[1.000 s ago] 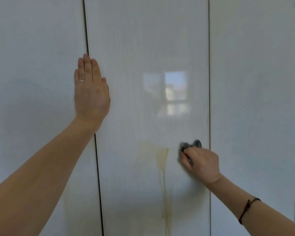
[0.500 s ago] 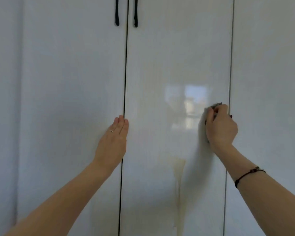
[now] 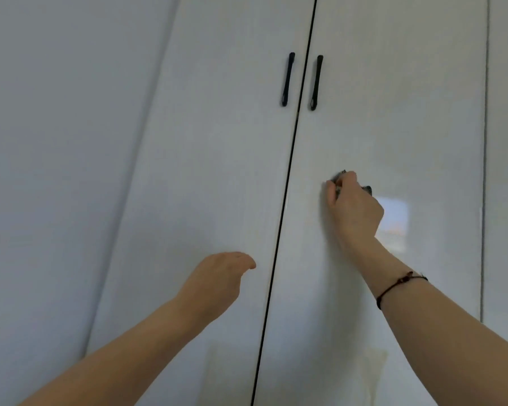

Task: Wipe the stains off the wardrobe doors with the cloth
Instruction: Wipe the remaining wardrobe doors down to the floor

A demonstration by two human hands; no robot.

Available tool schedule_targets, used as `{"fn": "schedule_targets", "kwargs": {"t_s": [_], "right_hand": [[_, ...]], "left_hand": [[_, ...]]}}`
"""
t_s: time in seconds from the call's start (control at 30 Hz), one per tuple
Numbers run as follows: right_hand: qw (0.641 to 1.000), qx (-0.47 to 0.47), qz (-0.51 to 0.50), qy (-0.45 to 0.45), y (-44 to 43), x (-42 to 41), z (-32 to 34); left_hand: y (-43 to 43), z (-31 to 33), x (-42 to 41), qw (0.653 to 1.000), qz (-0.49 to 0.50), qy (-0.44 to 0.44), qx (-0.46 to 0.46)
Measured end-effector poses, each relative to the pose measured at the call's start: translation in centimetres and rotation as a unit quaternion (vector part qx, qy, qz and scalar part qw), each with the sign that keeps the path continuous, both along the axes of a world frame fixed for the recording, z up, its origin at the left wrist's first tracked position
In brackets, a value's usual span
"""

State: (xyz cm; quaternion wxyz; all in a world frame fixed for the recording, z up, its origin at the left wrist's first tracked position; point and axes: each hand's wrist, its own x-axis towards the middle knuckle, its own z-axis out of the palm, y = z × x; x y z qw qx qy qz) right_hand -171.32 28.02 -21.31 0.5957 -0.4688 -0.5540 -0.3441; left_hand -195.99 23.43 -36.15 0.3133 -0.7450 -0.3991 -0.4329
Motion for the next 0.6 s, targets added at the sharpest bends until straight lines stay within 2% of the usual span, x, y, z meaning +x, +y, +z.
{"fn": "schedule_targets", "kwargs": {"t_s": [0.13, 0.27, 0.43, 0.53, 0.6], "right_hand": [[0.996, 0.052, 0.007, -0.072, 1.8, -6.7, 4.0], [0.979, 0.072, -0.010, -0.190, 2.9, -10.1, -0.3], [0.940, 0.095, 0.019, -0.326, 2.7, -8.6, -13.5], [0.906, 0.035, 0.059, -0.419, 2.7, -7.8, -24.7], [0.891, -0.028, 0.074, -0.446, 2.2, -7.0, -30.7]], "left_hand": [[0.1, 0.5, -1.7, 0.998, 0.020, -0.051, -0.024], [0.7, -0.9, -2.7, 0.990, 0.044, -0.119, -0.057], [0.4, -5.2, -1.9, 0.982, 0.043, -0.151, -0.102], [0.1, -8.5, -1.1, 0.980, 0.043, -0.143, -0.132], [-0.3, -10.4, -0.9, 0.979, 0.042, -0.130, -0.152]]}}
